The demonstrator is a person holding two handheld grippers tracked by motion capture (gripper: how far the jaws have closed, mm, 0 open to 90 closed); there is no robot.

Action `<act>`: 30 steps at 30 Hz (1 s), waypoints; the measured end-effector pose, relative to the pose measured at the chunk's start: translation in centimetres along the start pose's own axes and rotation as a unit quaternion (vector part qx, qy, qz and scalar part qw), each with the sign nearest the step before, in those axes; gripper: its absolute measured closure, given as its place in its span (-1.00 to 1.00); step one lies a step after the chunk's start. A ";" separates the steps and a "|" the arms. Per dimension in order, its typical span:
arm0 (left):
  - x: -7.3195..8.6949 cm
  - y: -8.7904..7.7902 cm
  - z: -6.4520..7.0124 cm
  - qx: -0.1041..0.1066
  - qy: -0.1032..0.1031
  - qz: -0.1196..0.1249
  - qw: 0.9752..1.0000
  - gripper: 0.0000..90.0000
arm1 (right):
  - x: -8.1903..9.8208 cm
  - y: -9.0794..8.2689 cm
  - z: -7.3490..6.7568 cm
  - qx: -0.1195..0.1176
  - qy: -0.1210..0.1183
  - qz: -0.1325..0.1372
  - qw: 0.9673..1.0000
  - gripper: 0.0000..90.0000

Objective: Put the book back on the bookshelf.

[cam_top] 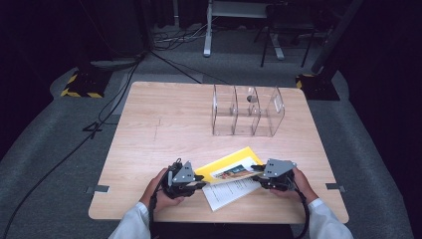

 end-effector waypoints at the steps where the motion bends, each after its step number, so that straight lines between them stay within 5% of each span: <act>1: -0.1 -0.1 0.0 -0.006 -0.002 0.001 1.000 0.37 | -0.3 0.1 -0.2 0.002 -0.007 0.000 1.000 0.57; 3: -0.6 -0.4 0.4 -0.021 -0.023 0.014 0.999 0.06 | -0.7 0.3 -0.5 0.002 -0.016 -0.004 1.000 0.62; 9: -2.9 -0.4 2.5 -0.048 0.009 0.018 0.999 -0.22 | -2.1 1.5 -1.1 -0.001 -0.029 -0.012 1.000 0.71; 12: -3.1 0.4 2.5 -0.069 0.012 0.004 0.998 -0.16 | -2.7 2.0 -1.3 -0.001 -0.031 -0.020 0.999 0.72; 15: -3.0 0.8 2.2 -0.068 0.009 -0.005 0.998 -0.05 | -3.0 2.4 -1.4 -0.004 -0.032 -0.023 0.999 0.72; 18: -2.6 0.7 1.6 -0.072 0.018 -0.008 0.997 0.50 | -3.0 2.5 -1.4 -0.011 -0.029 -0.023 0.999 0.69; 20: -2.4 0.7 1.5 -0.066 0.021 -0.007 0.998 0.57 | -2.9 2.5 -1.4 -0.014 -0.024 -0.019 0.999 0.64; 22: -1.8 0.6 1.6 -0.064 0.048 -0.021 0.997 0.63 | -2.9 2.2 -1.3 -0.025 -0.009 0.000 1.000 0.50; 26: -0.9 0.0 0.8 -0.060 0.039 -0.022 0.997 0.66 | -1.4 1.4 -0.1 -0.018 0.016 0.010 1.000 0.42; 30: -0.3 -0.4 0.1 -0.051 0.031 -0.024 0.998 0.65 | -0.5 0.8 0.2 -0.042 0.019 0.037 0.998 0.51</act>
Point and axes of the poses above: each handheld gripper's, and its own axes: y roughly forward along the jaws, x roughly out of its underside, z roughly to its right, the point moved 4 cm from there along y, roughly forward along the jaws, and after that the axes turned 14 degrees about -x, right-handed, at the moved point
